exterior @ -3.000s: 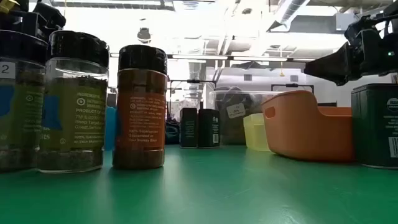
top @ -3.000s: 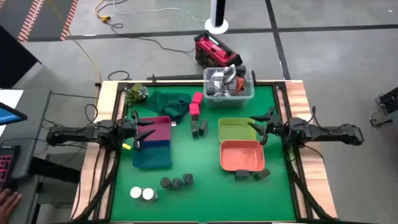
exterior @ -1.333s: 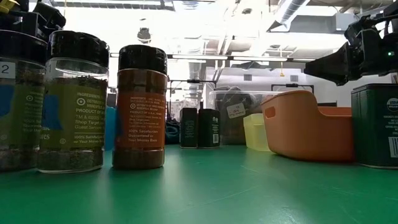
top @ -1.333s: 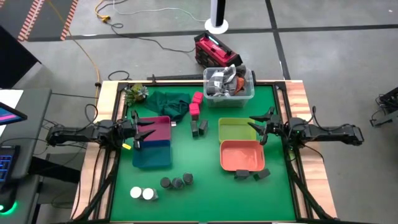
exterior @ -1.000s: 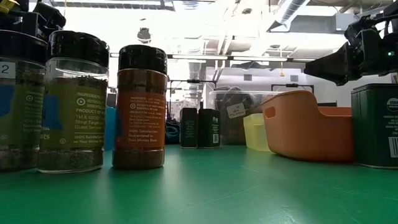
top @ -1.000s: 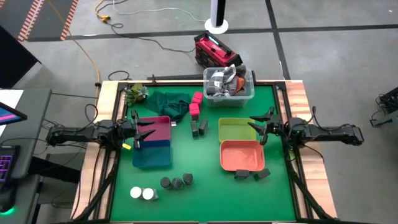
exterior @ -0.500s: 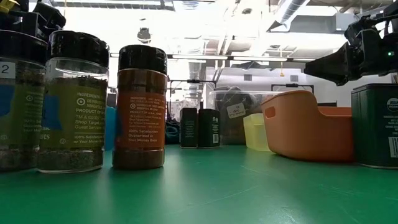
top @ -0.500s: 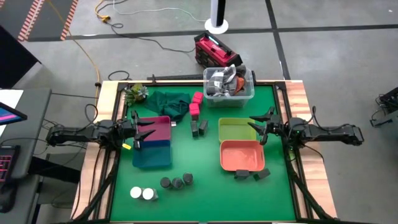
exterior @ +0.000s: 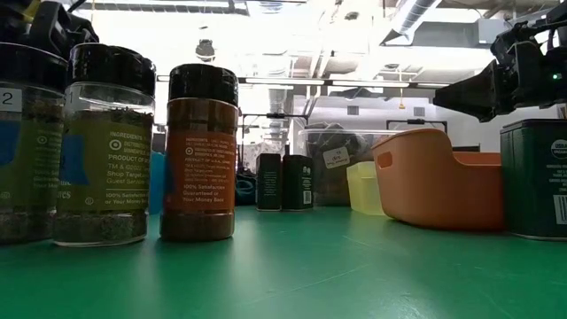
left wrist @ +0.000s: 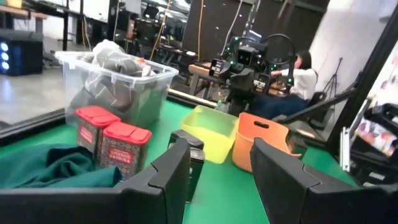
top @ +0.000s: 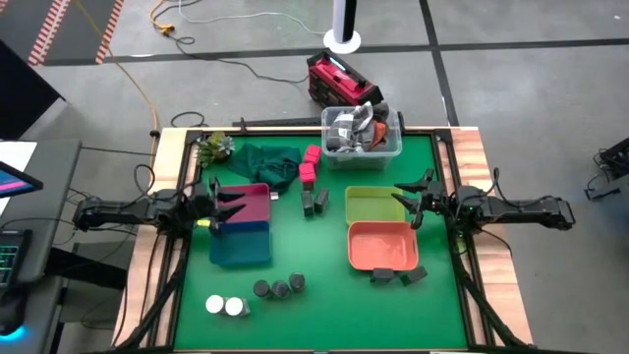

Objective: Sort spices by type
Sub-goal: Put the black spice can into the yellow bin

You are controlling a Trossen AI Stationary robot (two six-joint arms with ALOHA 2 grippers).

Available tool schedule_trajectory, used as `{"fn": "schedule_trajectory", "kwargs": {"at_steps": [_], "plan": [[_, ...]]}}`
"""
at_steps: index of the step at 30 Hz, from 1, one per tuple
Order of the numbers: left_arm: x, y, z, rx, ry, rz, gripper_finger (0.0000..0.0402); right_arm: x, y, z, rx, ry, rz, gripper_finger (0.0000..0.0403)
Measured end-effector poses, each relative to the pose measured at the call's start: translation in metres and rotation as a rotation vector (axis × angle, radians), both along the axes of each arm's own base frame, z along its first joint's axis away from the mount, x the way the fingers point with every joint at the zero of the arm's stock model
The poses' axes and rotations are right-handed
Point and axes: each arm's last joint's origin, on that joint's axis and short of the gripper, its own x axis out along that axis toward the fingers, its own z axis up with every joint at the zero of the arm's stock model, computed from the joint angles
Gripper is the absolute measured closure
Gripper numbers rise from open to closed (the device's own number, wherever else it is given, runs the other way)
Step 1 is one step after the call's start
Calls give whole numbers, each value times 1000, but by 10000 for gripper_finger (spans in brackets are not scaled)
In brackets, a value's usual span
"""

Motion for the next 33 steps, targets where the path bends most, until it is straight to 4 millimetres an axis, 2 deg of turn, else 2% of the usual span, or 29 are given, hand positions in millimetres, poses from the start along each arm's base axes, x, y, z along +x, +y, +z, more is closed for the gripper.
{"fn": "schedule_trajectory", "kwargs": {"at_steps": [9,13,19,23,27,33], "plan": [[0,-1,0,-39,-14,-28,241,0,0,0,0,-1,0,230],[0,-3,3,28,-1,-89,241,0,0,2,7,-28,-1,230],[-3,-3,11,29,34,-108,241,-1,0,9,319,-215,16,230],[-3,-5,15,-70,-32,-178,241,0,2,7,492,-248,63,230],[-3,-7,17,-95,-26,-272,241,3,9,6,528,-157,182,230],[-4,-7,26,-49,-6,-219,241,14,13,44,395,35,129,230]]}}
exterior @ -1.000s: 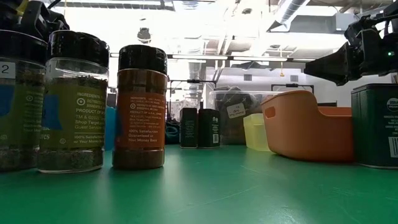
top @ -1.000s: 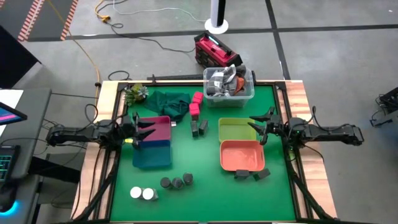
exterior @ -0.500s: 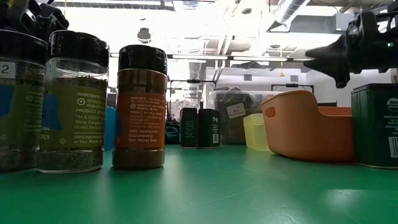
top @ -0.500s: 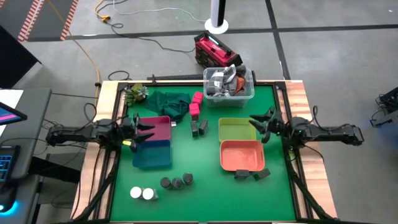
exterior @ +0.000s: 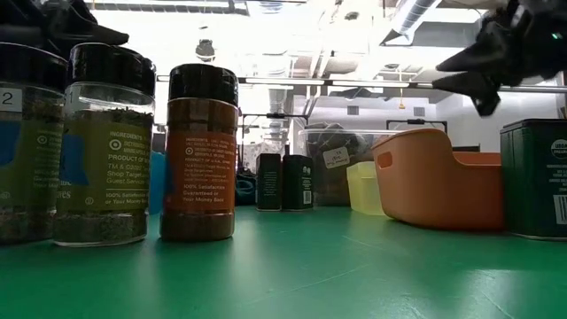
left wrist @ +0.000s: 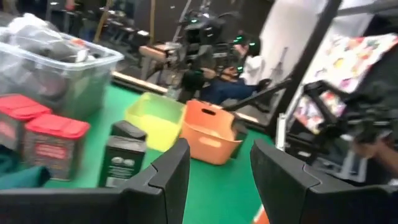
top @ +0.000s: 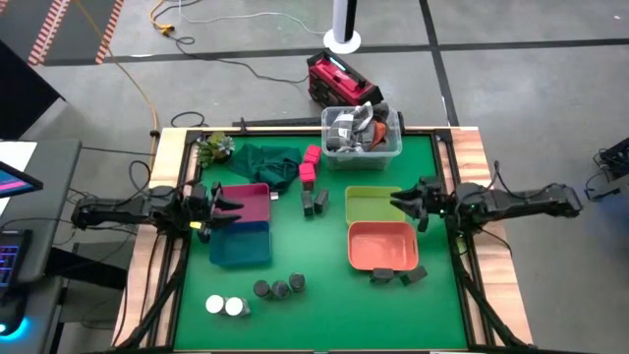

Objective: Sort spices by type
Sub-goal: Put the black spice can into the yellow bin

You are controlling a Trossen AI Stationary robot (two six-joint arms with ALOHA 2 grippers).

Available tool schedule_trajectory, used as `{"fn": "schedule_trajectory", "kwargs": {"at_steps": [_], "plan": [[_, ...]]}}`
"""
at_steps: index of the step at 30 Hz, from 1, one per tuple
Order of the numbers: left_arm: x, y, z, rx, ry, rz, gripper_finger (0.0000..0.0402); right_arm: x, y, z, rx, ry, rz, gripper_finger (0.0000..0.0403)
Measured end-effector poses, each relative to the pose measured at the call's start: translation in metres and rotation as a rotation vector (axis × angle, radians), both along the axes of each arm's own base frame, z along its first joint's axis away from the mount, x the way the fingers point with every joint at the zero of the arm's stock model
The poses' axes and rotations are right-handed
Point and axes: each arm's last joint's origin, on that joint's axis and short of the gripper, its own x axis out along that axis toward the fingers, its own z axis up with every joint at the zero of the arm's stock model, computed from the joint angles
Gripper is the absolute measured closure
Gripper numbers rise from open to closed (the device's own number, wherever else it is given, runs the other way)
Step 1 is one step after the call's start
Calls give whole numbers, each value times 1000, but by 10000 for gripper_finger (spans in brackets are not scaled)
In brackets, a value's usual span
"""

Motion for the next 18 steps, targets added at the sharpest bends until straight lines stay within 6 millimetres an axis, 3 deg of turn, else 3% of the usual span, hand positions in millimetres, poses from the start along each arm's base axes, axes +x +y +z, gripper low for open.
{"fn": "schedule_trajectory", "kwargs": {"at_steps": [4,8,13,18], "plan": [[2,0,6,-2,100,68,241,25,3,34,-120,174,15,230],[10,0,10,12,191,113,241,55,14,57,-189,457,90,230],[22,0,23,65,258,166,241,90,46,71,-301,763,254,217],[35,1,45,122,293,238,229,115,82,74,-383,1026,361,174]]}}
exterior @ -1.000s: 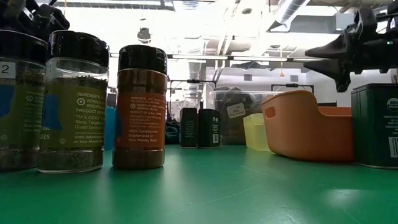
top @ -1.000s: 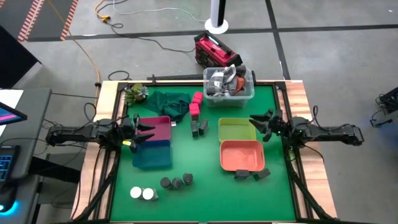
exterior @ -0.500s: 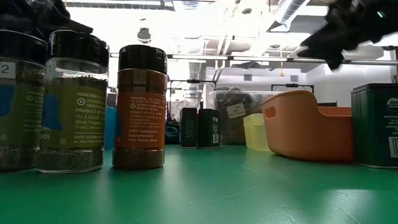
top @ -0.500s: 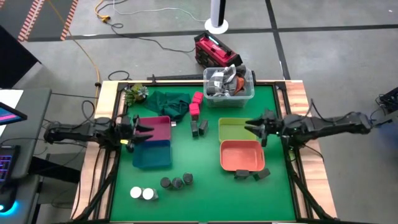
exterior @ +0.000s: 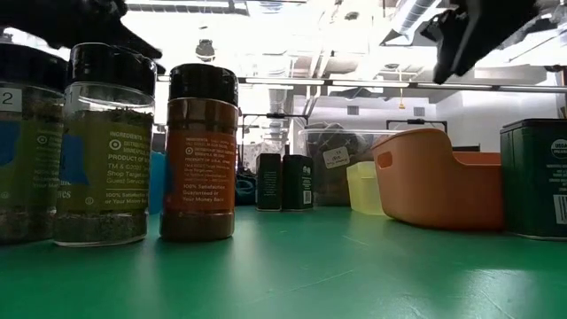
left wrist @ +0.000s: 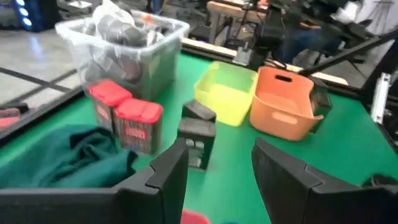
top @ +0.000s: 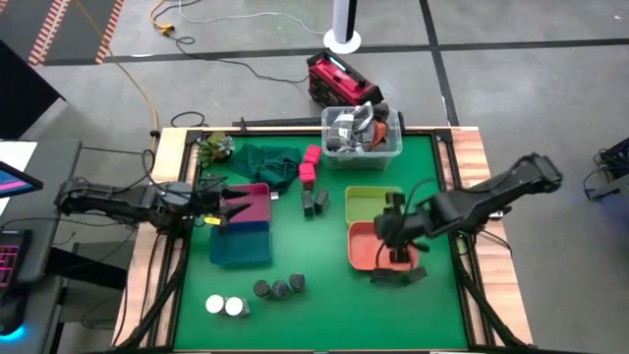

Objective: Sort spices by type
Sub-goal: Put the black spice can into the yellow bin

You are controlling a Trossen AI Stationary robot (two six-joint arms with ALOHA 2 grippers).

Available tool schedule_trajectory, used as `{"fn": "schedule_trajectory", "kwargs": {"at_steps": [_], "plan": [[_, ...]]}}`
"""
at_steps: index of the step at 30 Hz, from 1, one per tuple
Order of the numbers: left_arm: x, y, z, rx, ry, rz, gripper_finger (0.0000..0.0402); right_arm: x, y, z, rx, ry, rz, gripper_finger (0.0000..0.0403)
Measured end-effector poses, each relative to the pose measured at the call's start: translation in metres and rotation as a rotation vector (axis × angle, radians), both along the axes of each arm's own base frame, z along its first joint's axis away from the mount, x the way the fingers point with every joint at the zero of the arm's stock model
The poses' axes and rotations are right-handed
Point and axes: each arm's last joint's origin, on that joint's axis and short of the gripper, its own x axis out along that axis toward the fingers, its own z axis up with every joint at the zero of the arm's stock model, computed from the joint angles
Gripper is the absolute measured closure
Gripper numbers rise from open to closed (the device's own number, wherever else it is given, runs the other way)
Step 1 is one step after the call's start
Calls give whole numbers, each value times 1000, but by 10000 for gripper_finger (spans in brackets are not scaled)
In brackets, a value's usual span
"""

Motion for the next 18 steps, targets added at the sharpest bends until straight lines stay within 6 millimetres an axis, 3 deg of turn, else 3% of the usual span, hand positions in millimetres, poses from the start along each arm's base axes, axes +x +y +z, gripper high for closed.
{"fn": "schedule_trajectory", "kwargs": {"at_steps": [8,13,18], "plan": [[23,-2,24,66,71,-11,193,19,51,-4,-3,169,-12,114],[31,-4,26,74,128,-36,186,30,79,-8,24,173,-29,107],[32,-5,25,92,158,-85,185,43,95,-23,35,220,-84,107]]}}
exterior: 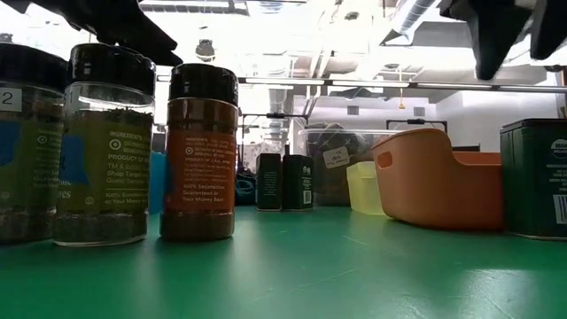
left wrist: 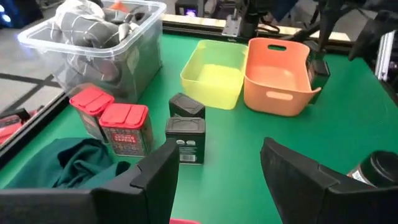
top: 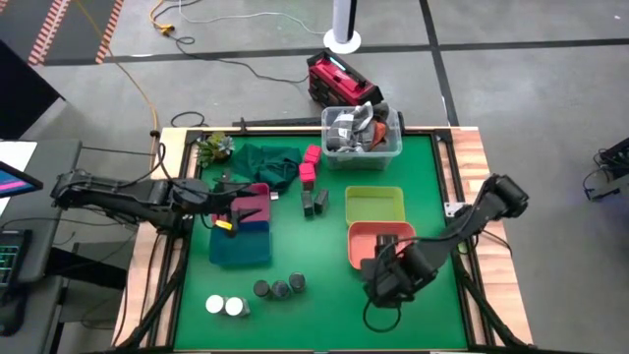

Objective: Sort spices by type
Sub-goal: Put the black spice can into the yellow bin

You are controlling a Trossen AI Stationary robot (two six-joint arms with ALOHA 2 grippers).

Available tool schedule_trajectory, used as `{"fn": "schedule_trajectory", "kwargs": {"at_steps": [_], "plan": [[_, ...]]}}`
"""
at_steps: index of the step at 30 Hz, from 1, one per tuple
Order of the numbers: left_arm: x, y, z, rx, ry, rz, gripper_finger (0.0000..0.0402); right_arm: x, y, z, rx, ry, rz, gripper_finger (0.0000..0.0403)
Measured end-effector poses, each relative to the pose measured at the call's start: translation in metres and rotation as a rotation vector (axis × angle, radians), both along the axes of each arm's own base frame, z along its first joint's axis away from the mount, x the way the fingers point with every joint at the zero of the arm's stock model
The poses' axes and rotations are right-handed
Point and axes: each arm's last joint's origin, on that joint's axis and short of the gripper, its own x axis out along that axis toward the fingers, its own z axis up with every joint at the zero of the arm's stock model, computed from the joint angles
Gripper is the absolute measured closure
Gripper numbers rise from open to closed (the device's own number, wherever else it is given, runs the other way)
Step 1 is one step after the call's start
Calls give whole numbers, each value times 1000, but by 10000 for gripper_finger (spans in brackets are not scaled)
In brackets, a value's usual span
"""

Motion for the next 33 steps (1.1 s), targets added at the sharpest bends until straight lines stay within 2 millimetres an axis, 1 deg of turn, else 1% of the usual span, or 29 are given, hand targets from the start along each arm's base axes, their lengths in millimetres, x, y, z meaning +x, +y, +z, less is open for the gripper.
{"fn": "schedule_trajectory", "kwargs": {"at_steps": [5,8,14,18,23,27,33], "plan": [[-5,-1,0,-12,9,-55,185,8,3,-16,-1,81,-61,107],[-11,-2,0,-35,24,-93,186,7,3,-21,-8,128,-91,107],[-24,-3,-1,-51,54,-117,186,6,3,-24,-17,143,-128,108],[-29,-4,-1,-75,61,-122,186,4,5,-34,-14,139,-123,109],[-31,-7,-4,-108,84,-134,186,4,7,-36,-7,132,-135,112],[-31,-10,-5,-112,101,-151,186,2,10,-37,-8,128,-125,123],[-31,-11,-6,-124,104,-160,186,-2,7,-54,-10,144,-125,133]]}}
